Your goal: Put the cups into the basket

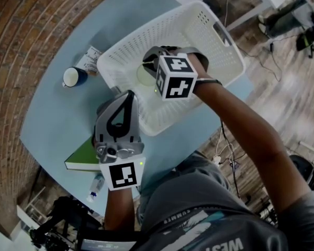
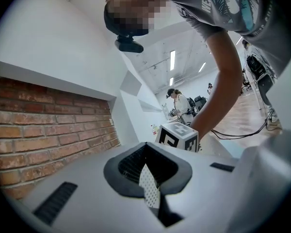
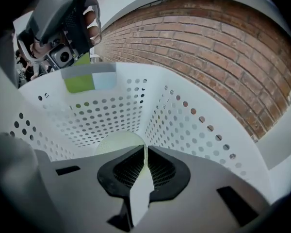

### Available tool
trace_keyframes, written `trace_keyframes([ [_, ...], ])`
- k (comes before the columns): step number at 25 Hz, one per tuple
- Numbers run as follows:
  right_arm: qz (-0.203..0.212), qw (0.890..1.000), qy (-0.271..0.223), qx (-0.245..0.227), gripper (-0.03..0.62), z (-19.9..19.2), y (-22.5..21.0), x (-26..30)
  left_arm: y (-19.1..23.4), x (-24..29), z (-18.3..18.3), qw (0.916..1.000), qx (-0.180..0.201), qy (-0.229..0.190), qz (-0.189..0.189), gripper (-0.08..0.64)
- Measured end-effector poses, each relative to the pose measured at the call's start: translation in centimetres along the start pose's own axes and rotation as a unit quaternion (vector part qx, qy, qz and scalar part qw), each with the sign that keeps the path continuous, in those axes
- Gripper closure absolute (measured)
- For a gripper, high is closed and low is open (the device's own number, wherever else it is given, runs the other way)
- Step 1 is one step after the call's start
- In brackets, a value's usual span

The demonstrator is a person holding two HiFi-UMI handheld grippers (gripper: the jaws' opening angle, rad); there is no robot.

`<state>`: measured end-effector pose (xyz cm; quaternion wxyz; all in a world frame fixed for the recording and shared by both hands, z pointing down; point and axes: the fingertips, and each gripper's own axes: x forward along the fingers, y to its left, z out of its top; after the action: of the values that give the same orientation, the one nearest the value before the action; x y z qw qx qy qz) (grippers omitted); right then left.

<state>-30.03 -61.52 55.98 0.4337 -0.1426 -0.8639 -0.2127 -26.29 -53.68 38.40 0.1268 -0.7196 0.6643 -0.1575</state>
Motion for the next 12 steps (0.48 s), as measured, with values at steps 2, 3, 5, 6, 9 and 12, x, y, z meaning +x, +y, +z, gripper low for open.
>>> trace_keyframes([
  [2,0.012,1.0,0.004,0.006,0.56,-0.5,0.3,0.8,-0.1,0.2,-0.2,1.0,-0.002,0.001,-0.003,0.561],
  [3,0.018,1.0,0.007,0.009,0.56,-0.8,0.5,1.1,-0.1,0.2,-0.3,1.0,-0.003,0.001,-0.004,0.561],
  [5,0.028,0.999,0.013,0.014,0.56,-1.3,0.8,1.7,-0.1,0.4,-0.6,1.0,-0.004,0.002,-0.005,0.56],
  [6,0.034,0.999,0.015,0.017,0.56,-1.5,1.0,2.0,-0.1,0.4,-0.6,1.0,-0.004,0.003,-0.006,0.561],
  [9,0.043,0.998,0.016,0.033,0.559,-1.8,1.1,2.5,0.0,0.5,-0.8,1.0,-0.007,0.004,-0.005,0.56],
  [12,0.046,0.998,0.014,0.049,0.558,-2.1,1.0,2.6,0.1,0.4,-0.9,1.0,-0.008,0.004,-0.005,0.561],
])
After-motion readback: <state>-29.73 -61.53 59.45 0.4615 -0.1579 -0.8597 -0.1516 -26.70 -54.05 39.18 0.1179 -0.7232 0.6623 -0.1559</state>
